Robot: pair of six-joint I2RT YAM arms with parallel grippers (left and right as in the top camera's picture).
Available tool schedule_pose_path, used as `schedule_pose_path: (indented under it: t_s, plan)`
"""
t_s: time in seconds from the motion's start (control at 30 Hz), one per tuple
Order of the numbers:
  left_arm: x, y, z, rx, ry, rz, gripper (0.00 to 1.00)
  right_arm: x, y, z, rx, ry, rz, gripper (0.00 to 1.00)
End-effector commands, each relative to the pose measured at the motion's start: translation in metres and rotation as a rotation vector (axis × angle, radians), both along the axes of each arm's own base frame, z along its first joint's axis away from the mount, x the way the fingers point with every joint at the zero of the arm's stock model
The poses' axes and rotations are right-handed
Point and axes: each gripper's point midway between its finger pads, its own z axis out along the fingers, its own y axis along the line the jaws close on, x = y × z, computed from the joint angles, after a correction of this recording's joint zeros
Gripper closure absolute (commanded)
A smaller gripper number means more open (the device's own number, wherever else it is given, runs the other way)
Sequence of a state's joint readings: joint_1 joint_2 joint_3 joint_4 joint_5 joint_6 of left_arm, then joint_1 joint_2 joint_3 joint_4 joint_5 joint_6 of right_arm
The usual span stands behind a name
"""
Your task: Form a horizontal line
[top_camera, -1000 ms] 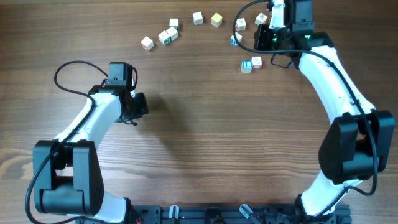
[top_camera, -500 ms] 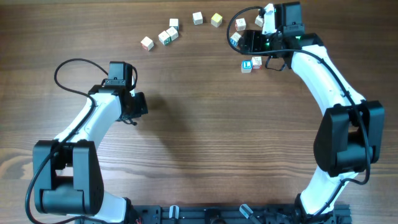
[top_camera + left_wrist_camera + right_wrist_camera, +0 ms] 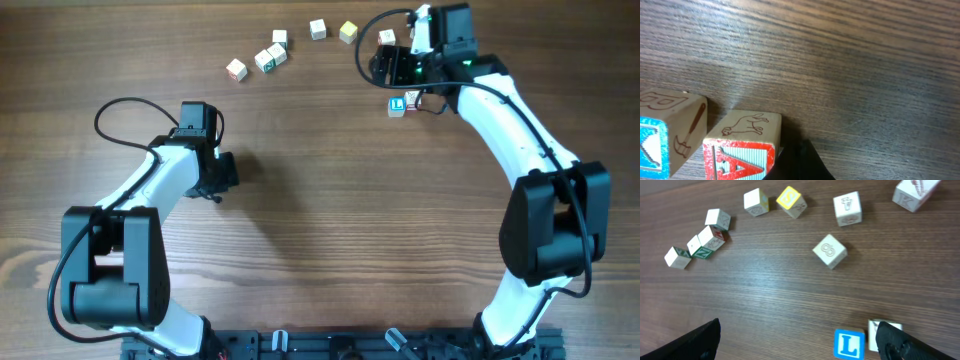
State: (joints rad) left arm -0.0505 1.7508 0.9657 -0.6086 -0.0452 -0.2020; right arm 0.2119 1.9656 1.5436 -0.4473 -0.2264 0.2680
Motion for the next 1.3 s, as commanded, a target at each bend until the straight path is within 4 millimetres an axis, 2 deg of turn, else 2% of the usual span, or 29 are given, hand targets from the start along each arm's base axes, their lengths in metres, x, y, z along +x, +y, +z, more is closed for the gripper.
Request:
schedule_pose_path:
  t_s: [0.0, 0.2, 0.4, 0.5, 0.53, 0.63, 0.73, 0.83, 1.0, 1.13, 1.2, 1.27]
  plan:
    - [-0.002, 0.009, -0.003, 0.049, 0.010, -0.004, 0.96, 0.005, 0.005, 0.003, -0.038, -0.027, -0.006, 0.00]
    - [-0.002, 0.012, -0.002, 0.067, 0.009, -0.001, 0.96, 0.013, 0.009, 0.007, -0.027, -0.066, -0.004, 0.00]
    - [0.000, 0.019, -0.001, 0.107, 0.000, 0.006, 0.96, 0.023, 0.015, -0.014, -0.027, -0.072, 0.009, 0.00]
    - [0.000, 0.019, -0.001, 0.107, -0.001, 0.007, 0.96, 0.031, 0.020, -0.016, -0.055, -0.110, 0.052, 0.00]
    - [0.000, 0.019, -0.001, 0.107, -0.001, 0.007, 0.94, 0.035, 0.018, -0.016, -0.067, -0.121, 0.046, 0.00]
    - [0.000, 0.019, -0.001, 0.106, -0.002, 0.007, 0.77, 0.047, 0.009, -0.024, -0.105, -0.140, -0.014, 0.00]
    - [0.000, 0.019, -0.001, 0.106, -0.002, 0.007, 0.46, 0.057, 0.008, -0.039, -0.098, -0.148, -0.057, 0.00]
    - [0.000, 0.019, -0.001, 0.105, -0.001, 0.010, 0.34, 0.067, 0.015, -0.058, -0.075, -0.150, -0.090, 0.01]
    - [0.000, 0.018, -0.001, 0.102, -0.001, 0.009, 0.28, 0.089, 0.020, -0.094, -0.058, -0.114, -0.146, 0.00]
    - [0.000, 0.018, -0.001, 0.102, -0.002, 0.009, 0.27, 0.093, 0.026, -0.109, -0.048, -0.073, -0.137, 0.01]
    - [0.001, 0.018, -0.001, 0.101, -0.005, 0.009, 0.27, 0.092, 0.025, -0.114, -0.060, -0.063, -0.142, 0.05]
    - [0.003, 0.016, -0.001, 0.088, -0.013, 0.007, 0.27, 0.089, 0.024, -0.118, -0.068, -0.047, -0.141, 0.13]
